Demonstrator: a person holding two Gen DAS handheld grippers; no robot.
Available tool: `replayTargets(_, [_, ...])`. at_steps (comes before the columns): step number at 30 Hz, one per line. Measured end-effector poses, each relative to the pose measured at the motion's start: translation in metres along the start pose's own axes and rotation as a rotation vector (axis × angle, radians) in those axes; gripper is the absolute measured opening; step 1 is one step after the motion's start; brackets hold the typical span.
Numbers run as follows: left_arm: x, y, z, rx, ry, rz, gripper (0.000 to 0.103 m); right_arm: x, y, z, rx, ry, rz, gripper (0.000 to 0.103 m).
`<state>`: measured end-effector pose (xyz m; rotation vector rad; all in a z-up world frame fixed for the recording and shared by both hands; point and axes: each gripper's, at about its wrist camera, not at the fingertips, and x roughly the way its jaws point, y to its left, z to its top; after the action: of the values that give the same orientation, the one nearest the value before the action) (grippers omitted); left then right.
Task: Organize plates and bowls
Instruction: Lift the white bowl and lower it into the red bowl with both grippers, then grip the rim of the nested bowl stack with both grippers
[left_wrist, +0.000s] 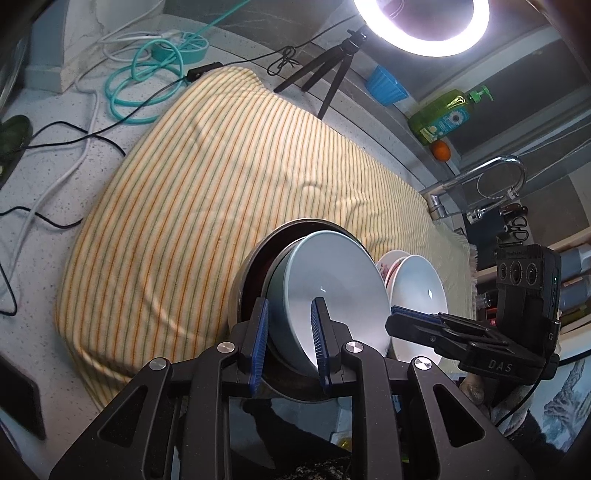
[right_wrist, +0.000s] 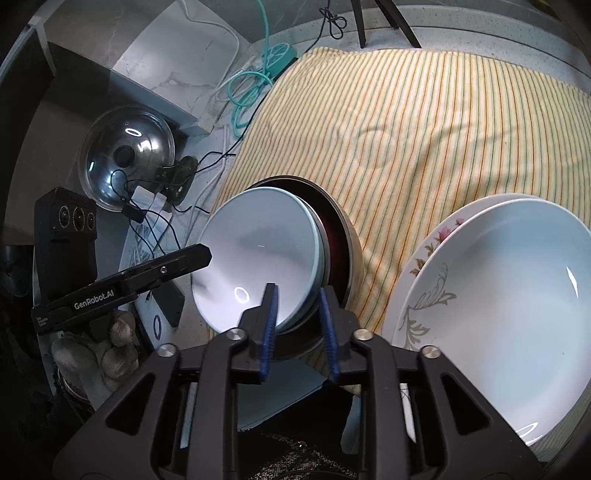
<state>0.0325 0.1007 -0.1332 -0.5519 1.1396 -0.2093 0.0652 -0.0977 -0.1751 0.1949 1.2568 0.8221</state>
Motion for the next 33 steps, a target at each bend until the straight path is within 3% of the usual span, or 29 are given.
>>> replayTargets(3, [-0.005, 0.0, -0.001, 0.004, -0.019, 0.001, 0.02, -0.005, 0.001, -0.002, -0.014, -0.018, 0.001, 0.04])
replayTargets(13, [-0.02, 0.025, -0.019, -0.108, -0.125, -0.011, 0.02, -0.026, -0.035, -0.01, 0.091, -0.078, 0.047, 0.041])
replayTargets(17, [-0.015, 0.036, -0.029, -0.175, -0.128, -0.033, 0.02, -0.026, -0.046, -0.012, 0.127, -0.088, 0.056, 0.041])
replayTargets(26, [-0.005, 0.039, -0.035, -0.196, -0.105, -0.042, 0.02, -0.016, -0.048, -0.009, 0.142, -0.08, 0.077, 0.041])
replayTargets(33, [0.001, 0.04, -0.034, -0.187, -0.093, -0.021, 0.02, -0.007, -0.046, -0.005, 0.137, -0.064, 0.069, 0.026])
